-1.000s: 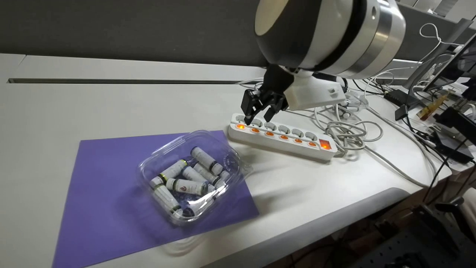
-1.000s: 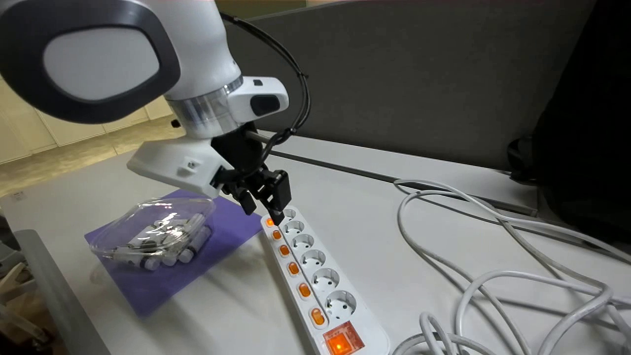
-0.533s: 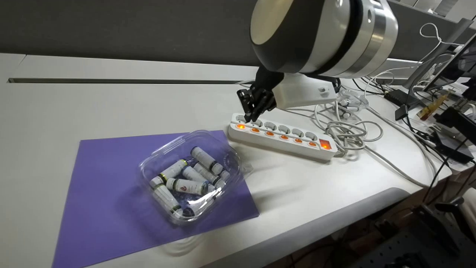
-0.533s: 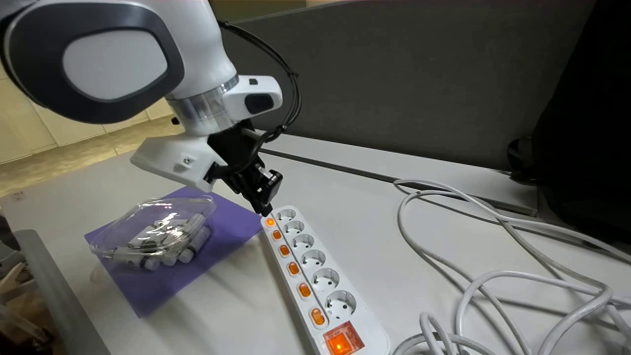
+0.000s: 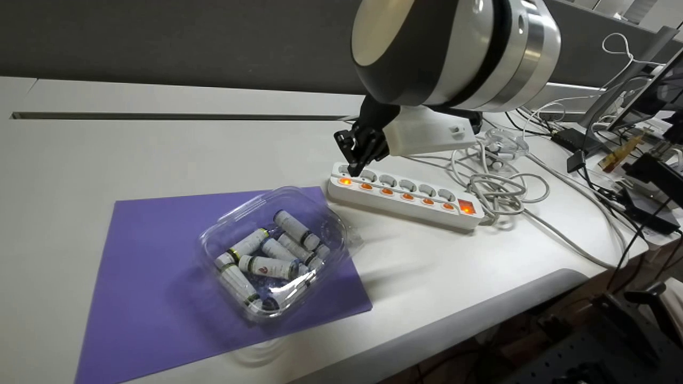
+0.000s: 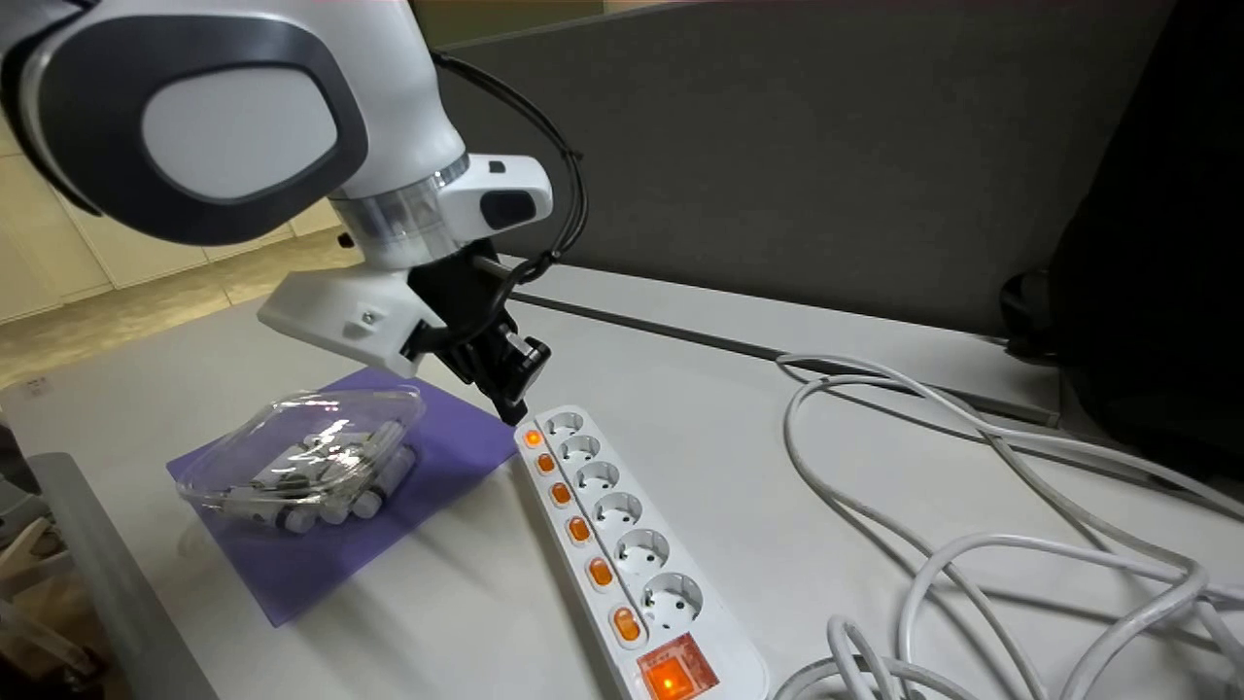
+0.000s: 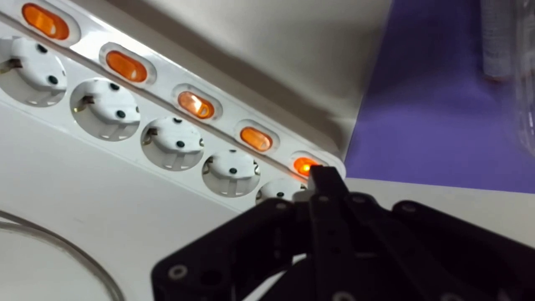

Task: Turn off the first switch from the left

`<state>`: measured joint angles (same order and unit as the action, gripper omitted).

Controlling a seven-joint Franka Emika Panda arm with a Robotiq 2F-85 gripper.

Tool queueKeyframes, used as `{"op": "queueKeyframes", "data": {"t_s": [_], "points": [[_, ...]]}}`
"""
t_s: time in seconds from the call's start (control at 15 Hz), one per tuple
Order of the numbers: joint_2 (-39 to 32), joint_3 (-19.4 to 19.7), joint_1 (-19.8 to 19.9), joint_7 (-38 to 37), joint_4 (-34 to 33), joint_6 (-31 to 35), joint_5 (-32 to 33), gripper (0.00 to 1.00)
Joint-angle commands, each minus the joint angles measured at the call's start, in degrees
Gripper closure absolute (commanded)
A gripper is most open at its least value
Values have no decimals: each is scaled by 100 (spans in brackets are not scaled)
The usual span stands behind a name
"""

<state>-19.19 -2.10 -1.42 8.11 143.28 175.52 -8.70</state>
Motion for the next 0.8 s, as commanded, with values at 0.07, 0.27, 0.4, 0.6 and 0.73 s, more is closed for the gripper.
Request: {"op": "queueKeyframes", "data": {"t_s": [0.07, 0.27, 0.4, 0.6, 0.73], "points": [[-46, -56, 122, -306, -62, -7, 177, 100], [-103, -19, 112, -350, -89, -16, 188, 100], [-167, -16, 118, -378, -125, -29, 179, 100], [-282, -169, 243, -399, -191, 30, 78, 100], [-380, -352, 406, -382, -256, 136, -6, 100]]}}
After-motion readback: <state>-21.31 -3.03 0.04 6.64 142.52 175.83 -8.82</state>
